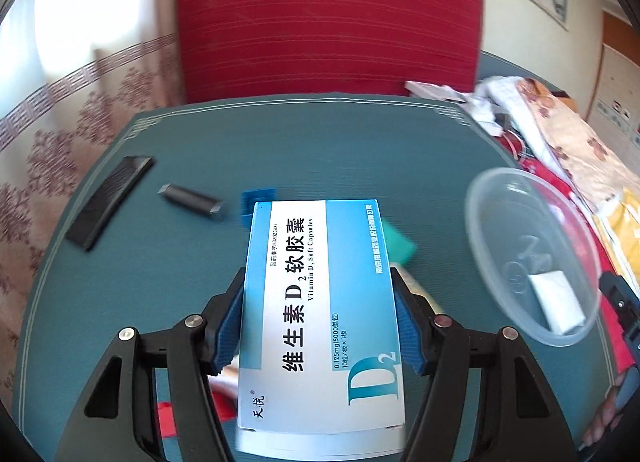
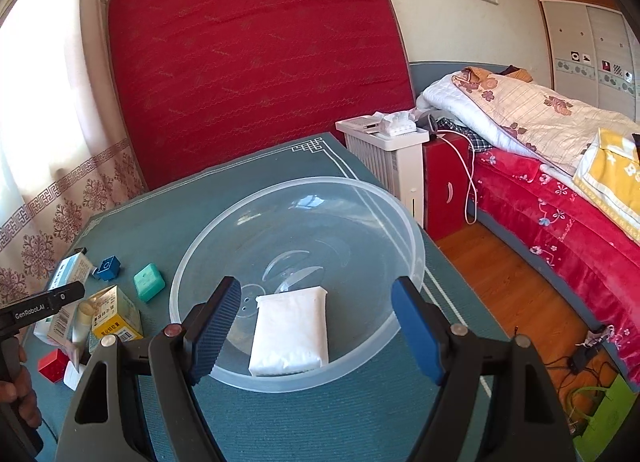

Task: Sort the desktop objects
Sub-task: 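Carry the vitamin box into the clear bowl and open the left gripper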

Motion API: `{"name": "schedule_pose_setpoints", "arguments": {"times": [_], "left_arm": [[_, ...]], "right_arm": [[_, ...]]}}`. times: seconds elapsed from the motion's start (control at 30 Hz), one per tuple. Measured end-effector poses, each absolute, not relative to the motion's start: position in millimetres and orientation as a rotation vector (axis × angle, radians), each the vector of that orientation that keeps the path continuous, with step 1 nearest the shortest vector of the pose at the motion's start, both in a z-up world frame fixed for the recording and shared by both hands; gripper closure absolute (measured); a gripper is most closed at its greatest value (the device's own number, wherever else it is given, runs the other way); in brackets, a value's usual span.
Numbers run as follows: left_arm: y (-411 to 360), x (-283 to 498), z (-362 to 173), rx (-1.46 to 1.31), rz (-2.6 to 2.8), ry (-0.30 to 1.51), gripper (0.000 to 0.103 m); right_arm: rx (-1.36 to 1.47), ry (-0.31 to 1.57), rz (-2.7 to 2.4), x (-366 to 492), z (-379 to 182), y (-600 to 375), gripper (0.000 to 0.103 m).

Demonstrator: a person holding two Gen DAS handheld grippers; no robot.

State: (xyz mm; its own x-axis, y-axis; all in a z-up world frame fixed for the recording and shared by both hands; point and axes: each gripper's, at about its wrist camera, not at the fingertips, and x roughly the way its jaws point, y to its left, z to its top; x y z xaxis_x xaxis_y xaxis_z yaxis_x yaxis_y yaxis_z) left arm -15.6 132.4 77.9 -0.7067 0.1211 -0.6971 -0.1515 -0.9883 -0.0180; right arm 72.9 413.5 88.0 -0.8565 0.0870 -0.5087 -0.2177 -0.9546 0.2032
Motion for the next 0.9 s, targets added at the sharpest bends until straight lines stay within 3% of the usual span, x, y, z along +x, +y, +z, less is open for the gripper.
{"name": "schedule_pose_setpoints", "arguments": {"times": [0.57, 0.83, 0.9], "left_arm": [[261.4, -23.6, 80.2, -1.076, 2.529, 0.126, 0.035], [282.3, -32.1, 74.7, -1.088, 2.457, 0.137, 0.035], [283.9, -33.0, 71.8, -1.109, 2.441, 0.139, 0.031]], "right_arm": [[-0.761, 0.427, 2.822, 74.0, 89.8, 431.2, 0.022], [-0.768, 0.388, 2.791, 76.3, 89.0, 433.8, 0.022], [-0.774, 0.391, 2.783, 76.3, 87.1, 435.4, 0.022]]}}
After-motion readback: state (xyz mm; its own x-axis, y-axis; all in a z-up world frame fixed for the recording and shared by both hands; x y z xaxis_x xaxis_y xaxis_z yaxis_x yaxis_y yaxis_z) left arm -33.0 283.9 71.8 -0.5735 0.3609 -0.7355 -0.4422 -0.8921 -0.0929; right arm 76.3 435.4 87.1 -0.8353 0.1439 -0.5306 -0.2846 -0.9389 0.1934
